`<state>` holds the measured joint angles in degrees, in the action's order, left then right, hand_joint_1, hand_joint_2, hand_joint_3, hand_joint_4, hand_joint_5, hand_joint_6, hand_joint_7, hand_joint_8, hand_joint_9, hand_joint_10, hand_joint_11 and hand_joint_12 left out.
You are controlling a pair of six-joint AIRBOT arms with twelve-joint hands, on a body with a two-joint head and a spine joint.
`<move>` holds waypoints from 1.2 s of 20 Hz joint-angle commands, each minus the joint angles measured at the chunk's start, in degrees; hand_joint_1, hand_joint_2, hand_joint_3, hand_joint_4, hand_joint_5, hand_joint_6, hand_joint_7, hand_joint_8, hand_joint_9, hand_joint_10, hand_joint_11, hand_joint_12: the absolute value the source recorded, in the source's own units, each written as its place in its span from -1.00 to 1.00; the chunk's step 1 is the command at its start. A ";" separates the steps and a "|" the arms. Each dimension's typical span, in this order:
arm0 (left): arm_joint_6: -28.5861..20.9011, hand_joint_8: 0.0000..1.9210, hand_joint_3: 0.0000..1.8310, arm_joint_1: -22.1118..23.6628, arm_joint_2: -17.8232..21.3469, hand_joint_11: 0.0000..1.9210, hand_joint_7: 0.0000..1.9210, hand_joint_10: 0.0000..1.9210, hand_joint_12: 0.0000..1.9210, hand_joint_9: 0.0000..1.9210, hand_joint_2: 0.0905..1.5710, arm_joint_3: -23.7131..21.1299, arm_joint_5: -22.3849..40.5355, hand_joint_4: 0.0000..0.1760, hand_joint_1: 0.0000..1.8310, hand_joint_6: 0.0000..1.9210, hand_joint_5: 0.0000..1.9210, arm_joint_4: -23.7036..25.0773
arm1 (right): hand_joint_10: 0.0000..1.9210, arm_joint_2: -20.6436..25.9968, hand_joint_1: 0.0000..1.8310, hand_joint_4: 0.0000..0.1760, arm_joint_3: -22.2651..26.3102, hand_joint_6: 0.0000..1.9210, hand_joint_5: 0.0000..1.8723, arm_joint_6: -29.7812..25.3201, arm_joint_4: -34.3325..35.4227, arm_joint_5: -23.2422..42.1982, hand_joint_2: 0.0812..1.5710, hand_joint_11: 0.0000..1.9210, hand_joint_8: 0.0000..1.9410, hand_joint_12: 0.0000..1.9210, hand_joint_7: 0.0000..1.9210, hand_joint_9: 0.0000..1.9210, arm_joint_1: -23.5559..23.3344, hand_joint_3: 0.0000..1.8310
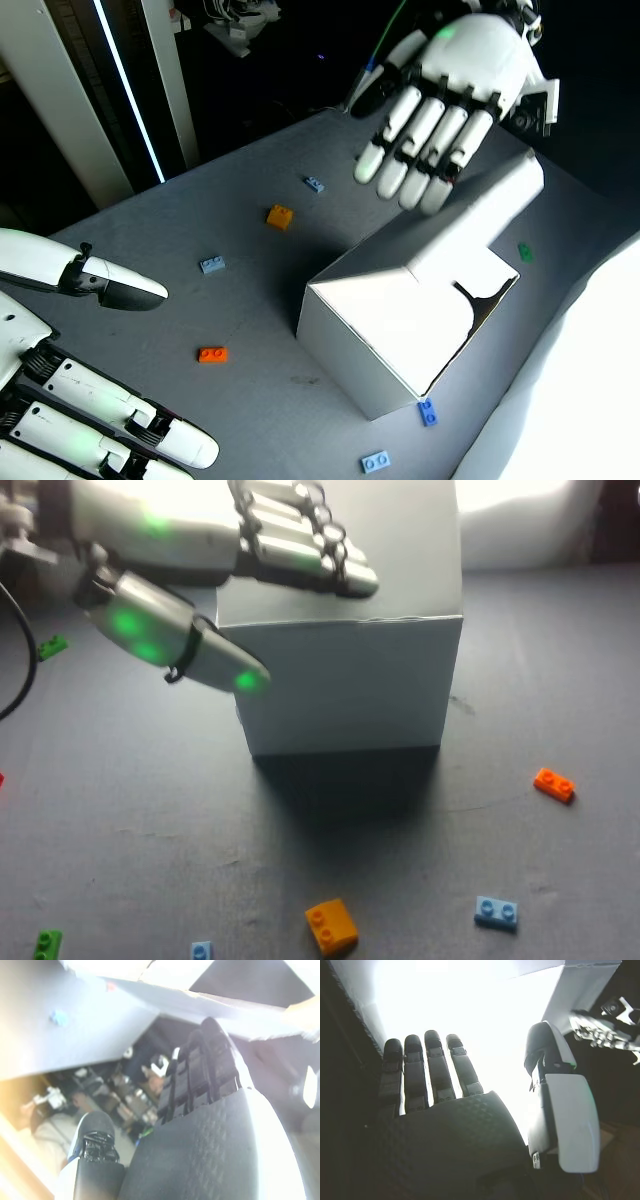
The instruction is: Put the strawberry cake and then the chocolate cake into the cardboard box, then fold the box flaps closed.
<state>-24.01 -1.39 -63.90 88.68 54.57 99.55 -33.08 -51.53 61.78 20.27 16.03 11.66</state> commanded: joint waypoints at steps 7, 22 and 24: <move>0.07 -1.00 -1.00 -6.51 -5.82 -1.00 -0.86 -1.00 -0.27 -0.83 0.59 8.87 -1.37 -1.00 -1.00 -1.00 -0.91 -3.77 | -1.00 0.59 -1.00 -1.00 -0.23 -1.00 -0.96 0.06 -0.20 6.63 0.53 -1.00 -1.00 -0.75 -0.89 -0.89 -0.61 -1.00; -4.60 -1.00 -1.00 6.11 1.81 -1.00 -0.84 -1.00 -0.24 -0.80 0.58 6.47 1.69 -1.00 -1.00 -1.00 -0.90 0.67 | -1.00 0.54 -1.00 -1.00 -0.23 -0.99 -0.96 0.06 -0.34 6.55 0.52 -1.00 -1.00 -0.80 -0.89 -0.91 -0.47 -1.00; -5.80 -0.99 -1.00 8.60 3.37 -1.00 -0.82 -0.99 -0.19 -0.78 0.58 6.23 2.50 -1.00 -1.00 -0.99 -0.87 3.21 | -0.99 0.54 -1.00 -1.00 -0.23 -0.99 -0.93 0.07 -0.38 6.55 0.52 -1.00 -1.00 -0.78 -0.87 -0.89 -0.44 -1.00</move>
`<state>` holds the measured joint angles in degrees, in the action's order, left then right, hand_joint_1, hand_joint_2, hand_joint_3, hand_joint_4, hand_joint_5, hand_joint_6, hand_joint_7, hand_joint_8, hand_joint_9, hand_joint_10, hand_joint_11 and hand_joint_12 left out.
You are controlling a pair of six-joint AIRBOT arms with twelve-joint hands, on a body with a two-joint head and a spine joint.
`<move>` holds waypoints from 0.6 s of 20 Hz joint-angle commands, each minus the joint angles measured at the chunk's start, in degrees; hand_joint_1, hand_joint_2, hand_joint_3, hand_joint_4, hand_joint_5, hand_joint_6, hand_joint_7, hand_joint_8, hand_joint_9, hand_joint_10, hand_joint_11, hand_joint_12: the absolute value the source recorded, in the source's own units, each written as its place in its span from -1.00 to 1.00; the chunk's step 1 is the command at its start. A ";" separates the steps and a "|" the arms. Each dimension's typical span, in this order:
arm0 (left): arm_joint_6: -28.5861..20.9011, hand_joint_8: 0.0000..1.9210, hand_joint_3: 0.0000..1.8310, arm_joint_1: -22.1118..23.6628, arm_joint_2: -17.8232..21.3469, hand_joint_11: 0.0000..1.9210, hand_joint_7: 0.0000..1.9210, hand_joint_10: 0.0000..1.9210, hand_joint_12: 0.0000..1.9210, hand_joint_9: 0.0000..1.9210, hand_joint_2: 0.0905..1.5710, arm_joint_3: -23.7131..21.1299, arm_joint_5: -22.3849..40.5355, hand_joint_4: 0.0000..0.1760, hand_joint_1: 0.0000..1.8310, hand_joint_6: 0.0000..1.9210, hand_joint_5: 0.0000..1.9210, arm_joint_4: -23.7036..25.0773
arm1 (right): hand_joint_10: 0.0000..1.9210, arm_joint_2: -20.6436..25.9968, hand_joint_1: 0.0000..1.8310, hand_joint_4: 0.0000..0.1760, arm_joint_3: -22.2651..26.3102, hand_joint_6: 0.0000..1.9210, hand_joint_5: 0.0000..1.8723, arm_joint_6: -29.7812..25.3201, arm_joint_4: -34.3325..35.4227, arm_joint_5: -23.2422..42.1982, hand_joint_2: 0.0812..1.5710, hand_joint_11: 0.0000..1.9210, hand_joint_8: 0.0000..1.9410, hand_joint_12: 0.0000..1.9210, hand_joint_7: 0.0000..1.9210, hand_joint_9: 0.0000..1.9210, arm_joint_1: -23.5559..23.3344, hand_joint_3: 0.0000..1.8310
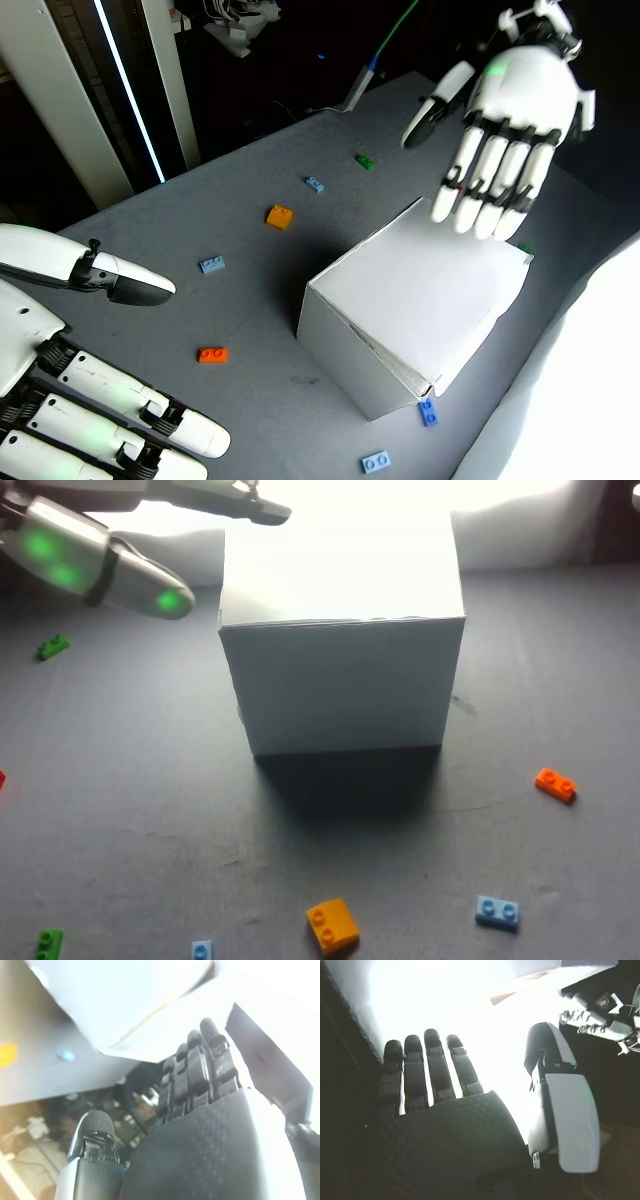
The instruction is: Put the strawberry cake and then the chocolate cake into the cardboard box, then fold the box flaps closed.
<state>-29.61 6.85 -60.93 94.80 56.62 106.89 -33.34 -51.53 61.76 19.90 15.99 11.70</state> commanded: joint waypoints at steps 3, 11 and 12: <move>-1.95 -0.99 -1.00 2.38 3.58 -1.00 -0.80 -0.99 -0.16 -0.77 0.58 -0.92 1.86 -0.91 -1.00 -0.98 -0.85 -0.60 | -0.99 0.82 -1.00 -1.00 -0.23 -0.98 -0.89 0.09 -0.06 6.53 0.51 -1.00 -0.99 -0.73 -0.81 -0.85 -0.42 -1.00; -4.74 -0.92 -1.00 1.61 12.18 -0.80 -0.09 -0.29 0.71 -0.38 0.69 -6.12 4.37 -1.00 -0.99 -0.95 -0.20 4.90 | -0.79 0.80 -1.00 -1.00 -0.21 -0.91 -0.07 0.09 -0.28 6.29 0.53 -0.89 -0.95 0.52 -0.06 -0.18 -0.39 -1.00; -4.74 -0.87 -1.00 1.35 13.11 -0.75 0.01 -0.03 0.77 -0.39 0.69 -7.09 4.47 -1.00 -0.93 -0.92 -0.08 5.08 | -0.63 0.79 -1.00 -1.00 -0.20 -0.92 0.03 0.09 -0.33 6.22 0.55 -0.77 -0.96 0.55 0.03 -0.15 -0.39 -1.00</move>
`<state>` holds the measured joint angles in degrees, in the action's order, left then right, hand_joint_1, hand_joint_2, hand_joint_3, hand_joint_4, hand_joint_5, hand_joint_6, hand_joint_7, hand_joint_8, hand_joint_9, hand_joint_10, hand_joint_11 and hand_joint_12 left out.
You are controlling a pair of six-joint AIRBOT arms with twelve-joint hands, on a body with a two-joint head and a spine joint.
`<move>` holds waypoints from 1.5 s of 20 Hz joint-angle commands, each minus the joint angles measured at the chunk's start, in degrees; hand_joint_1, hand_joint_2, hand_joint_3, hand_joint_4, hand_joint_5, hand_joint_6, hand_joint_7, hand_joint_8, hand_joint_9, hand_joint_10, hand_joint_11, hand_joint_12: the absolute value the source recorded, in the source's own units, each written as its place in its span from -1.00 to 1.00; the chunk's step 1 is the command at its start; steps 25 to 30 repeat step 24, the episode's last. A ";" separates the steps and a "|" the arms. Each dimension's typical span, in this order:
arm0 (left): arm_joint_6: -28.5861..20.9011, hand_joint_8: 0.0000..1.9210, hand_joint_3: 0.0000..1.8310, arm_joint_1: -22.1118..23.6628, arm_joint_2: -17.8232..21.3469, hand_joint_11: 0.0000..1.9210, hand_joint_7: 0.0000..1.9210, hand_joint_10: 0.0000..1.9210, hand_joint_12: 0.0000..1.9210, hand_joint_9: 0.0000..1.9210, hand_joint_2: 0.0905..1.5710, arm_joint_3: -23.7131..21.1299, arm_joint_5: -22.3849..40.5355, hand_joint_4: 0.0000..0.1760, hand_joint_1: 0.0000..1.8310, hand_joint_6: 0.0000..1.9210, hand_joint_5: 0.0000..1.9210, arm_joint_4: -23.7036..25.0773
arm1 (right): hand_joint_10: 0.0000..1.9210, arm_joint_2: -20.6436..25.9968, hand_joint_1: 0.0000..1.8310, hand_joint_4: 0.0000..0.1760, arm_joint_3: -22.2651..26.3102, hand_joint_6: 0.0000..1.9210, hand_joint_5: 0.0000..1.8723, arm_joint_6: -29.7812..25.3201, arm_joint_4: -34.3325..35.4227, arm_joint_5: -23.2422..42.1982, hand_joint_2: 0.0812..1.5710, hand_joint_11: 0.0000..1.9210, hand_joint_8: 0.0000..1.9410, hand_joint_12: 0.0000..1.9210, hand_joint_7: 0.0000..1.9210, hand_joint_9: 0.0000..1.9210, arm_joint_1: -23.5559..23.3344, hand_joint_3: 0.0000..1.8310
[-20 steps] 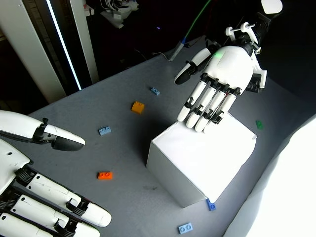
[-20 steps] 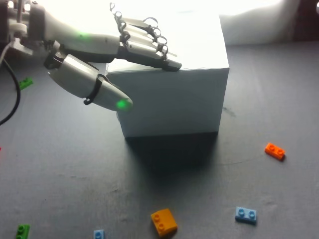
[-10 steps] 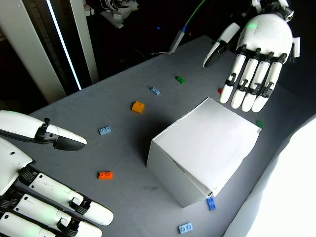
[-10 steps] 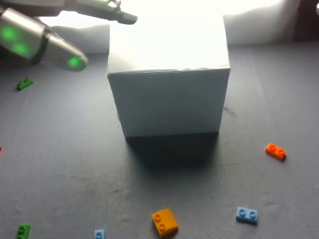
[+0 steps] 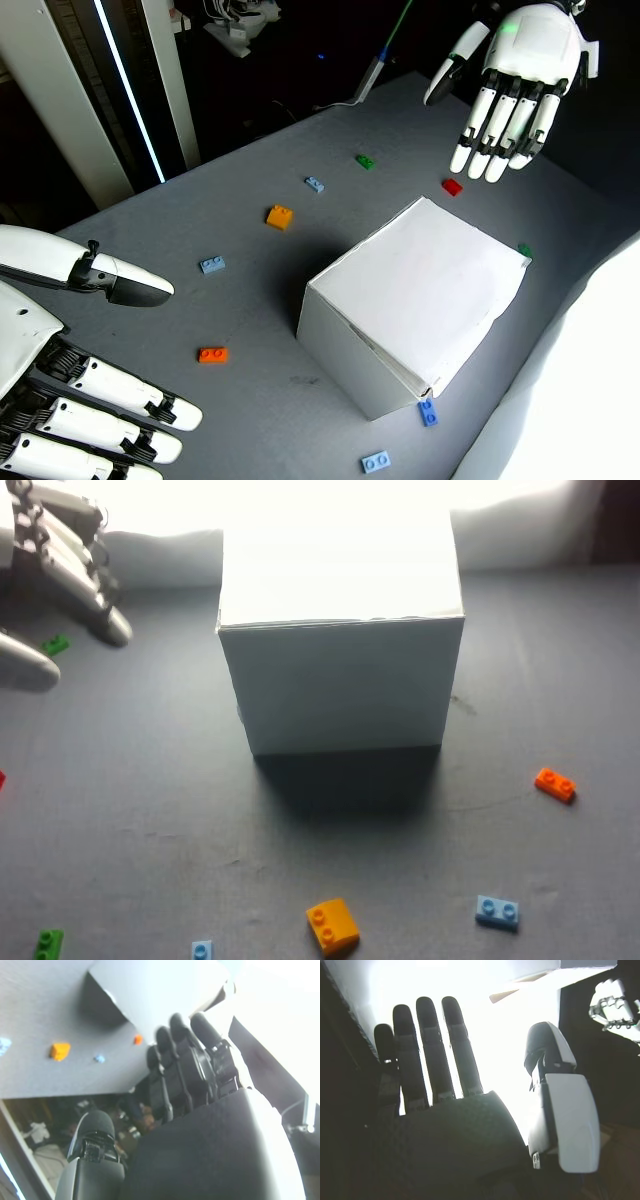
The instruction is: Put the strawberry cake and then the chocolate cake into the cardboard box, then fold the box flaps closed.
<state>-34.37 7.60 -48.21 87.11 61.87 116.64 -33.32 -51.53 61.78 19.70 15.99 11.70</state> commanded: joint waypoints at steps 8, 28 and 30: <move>0.65 0.67 -0.99 -1.67 4.05 -0.10 0.13 0.98 1.00 0.08 0.85 -2.82 -0.43 -1.00 -0.67 0.79 -0.06 -4.50 | 1.00 0.72 -0.88 -1.00 -0.20 0.69 0.09 0.07 -0.62 6.15 0.89 0.03 0.88 1.00 0.22 0.21 -0.42 -0.98; 1.83 0.81 -1.00 -2.14 4.40 -0.04 0.01 1.00 1.00 0.00 0.93 -2.33 -0.34 -1.00 -0.77 0.72 -0.14 -2.63 | 1.00 0.37 -0.73 -1.00 -0.22 0.86 0.08 0.63 -4.48 6.16 0.96 0.09 0.97 1.00 0.20 0.20 -0.19 -1.00; 1.83 0.81 -1.00 -2.14 4.40 -0.04 0.01 1.00 1.00 0.00 0.93 -2.33 -0.34 -1.00 -0.77 0.72 -0.14 -2.63 | 1.00 0.37 -0.73 -1.00 -0.22 0.86 0.08 0.63 -4.48 6.16 0.96 0.09 0.97 1.00 0.20 0.20 -0.19 -1.00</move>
